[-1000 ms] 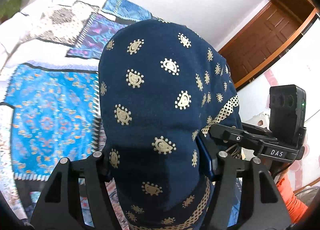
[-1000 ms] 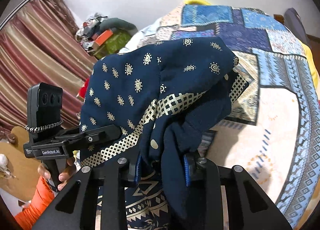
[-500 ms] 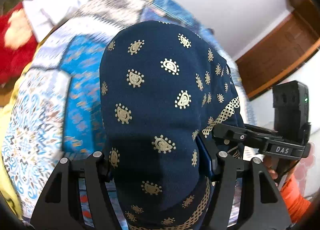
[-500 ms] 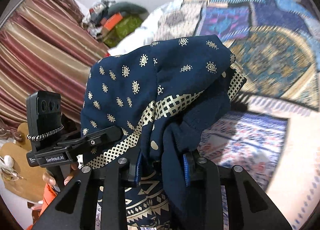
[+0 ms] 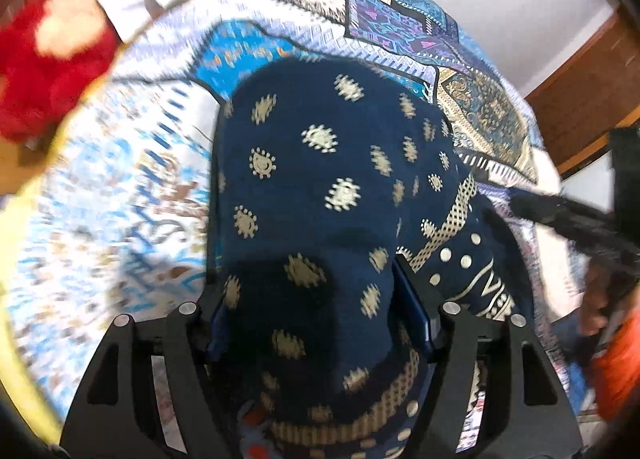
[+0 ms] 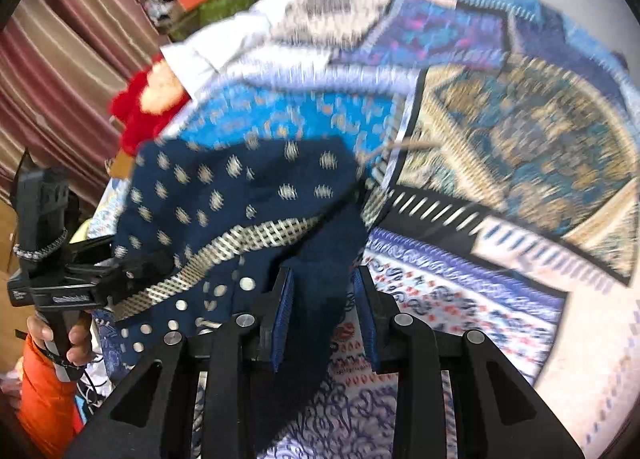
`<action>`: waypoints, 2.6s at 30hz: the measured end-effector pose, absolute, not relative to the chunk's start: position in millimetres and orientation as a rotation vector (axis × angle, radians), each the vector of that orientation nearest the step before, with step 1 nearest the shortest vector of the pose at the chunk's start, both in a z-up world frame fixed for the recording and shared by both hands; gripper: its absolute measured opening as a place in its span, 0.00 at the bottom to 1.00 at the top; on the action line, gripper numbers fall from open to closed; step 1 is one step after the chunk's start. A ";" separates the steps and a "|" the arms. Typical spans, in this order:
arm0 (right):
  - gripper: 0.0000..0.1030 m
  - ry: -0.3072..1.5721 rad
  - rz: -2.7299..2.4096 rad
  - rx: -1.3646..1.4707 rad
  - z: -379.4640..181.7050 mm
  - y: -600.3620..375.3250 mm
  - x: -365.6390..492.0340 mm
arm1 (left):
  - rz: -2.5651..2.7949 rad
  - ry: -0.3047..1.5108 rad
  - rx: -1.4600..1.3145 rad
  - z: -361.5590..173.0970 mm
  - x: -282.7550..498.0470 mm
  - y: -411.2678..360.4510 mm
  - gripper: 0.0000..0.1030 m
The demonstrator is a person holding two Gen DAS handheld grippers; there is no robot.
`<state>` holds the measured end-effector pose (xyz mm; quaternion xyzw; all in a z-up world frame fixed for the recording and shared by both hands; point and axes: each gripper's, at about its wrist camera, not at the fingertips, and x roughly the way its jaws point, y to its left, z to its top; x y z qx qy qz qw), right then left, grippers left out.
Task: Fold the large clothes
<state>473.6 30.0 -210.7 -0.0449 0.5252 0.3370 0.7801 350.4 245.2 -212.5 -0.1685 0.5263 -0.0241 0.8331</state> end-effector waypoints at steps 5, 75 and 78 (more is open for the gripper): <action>0.27 1.043 0.885 -0.129 -167.9 41.6 439.2 | 0.011 1.037 -0.192 -186.5 327.6 235.5 0.79; 1.00 0.086 0.636 -0.058 73.5 -103.6 61.9 | 0.199 0.168 -0.107 58.2 23.6 83.5 1.00; 1.00 0.118 0.642 -0.043 71.5 -103.7 67.7 | 0.201 0.166 -0.104 58.5 22.6 83.8 1.00</action>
